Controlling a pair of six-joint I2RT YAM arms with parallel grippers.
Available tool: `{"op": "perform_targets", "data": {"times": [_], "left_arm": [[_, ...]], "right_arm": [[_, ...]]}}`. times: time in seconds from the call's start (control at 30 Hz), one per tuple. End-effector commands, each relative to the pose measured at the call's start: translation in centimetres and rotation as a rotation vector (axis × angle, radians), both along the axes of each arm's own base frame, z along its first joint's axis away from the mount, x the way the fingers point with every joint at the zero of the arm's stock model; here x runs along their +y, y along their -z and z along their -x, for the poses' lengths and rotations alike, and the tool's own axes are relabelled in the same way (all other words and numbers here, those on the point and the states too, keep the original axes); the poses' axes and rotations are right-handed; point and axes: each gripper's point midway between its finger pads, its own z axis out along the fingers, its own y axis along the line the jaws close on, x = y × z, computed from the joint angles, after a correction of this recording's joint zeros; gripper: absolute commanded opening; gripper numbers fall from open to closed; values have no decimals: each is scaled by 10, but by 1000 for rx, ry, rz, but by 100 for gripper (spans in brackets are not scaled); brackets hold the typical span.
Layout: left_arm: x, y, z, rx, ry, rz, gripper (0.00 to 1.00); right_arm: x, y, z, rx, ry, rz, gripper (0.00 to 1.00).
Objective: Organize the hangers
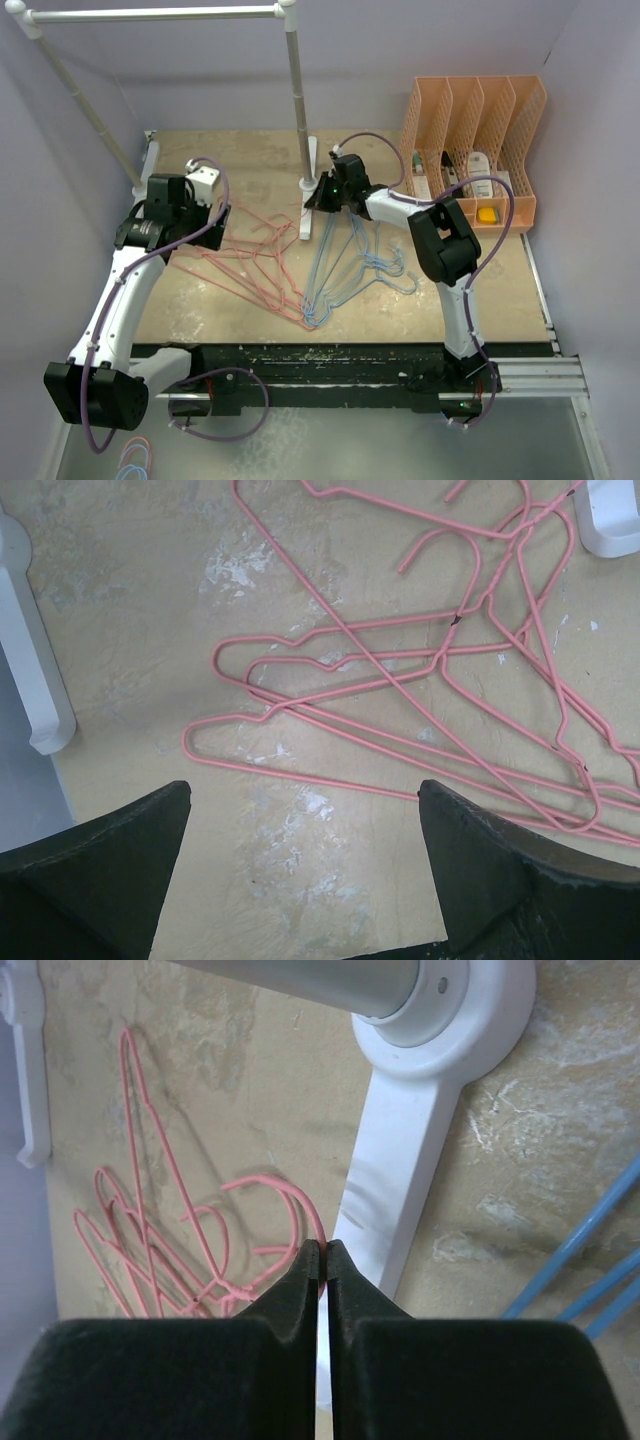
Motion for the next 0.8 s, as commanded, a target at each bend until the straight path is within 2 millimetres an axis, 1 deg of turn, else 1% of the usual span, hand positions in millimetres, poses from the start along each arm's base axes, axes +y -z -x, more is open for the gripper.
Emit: {"op": "perform_targets", "data": {"times": [0.0, 0.07, 0.13, 0.23, 0.3, 0.37, 0.43, 0.5, 0.53, 0.6, 0.63, 0.67, 0.77], "left_arm": [[-7, -2, -7, -34, 46, -10, 99], [-9, 1, -11, -31, 40, -42, 99], [-17, 3, -14, -28, 2, -103, 99], [-40, 9, -12, -28, -40, -252, 99], [-56, 14, -10, -8, -27, -308, 99], [-71, 16, -6, 2, 1, -318, 99], [-86, 16, -1, 24, 38, -280, 99], [-87, 17, 2, 34, 46, -282, 99], [-84, 16, 3, 19, 36, -313, 99], [-78, 22, 4, -4, 32, -370, 99], [-77, 19, 2, -17, 20, -366, 99], [-77, 21, 5, 0, 22, -377, 99], [-78, 28, 0, -8, 24, -421, 99]], "right_arm": [[18, -42, 1, -52, -31, -121, 0], [21, -58, 5, -57, -27, -165, 0], [24, -71, 8, -54, -8, -208, 0], [26, -88, 8, -42, 55, -243, 0], [30, -102, 8, -47, 102, -252, 0], [36, -117, 7, -61, 137, -251, 0], [39, -137, 3, -87, 170, -263, 0], [41, -150, 1, -98, 189, -285, 0], [42, -158, 0, -102, 199, -307, 0], [43, -165, -1, -98, 210, -336, 0], [45, -168, 0, -94, 208, -354, 0], [47, -171, 1, -87, 208, -373, 0], [52, -180, 2, -72, 207, -428, 0]]}}
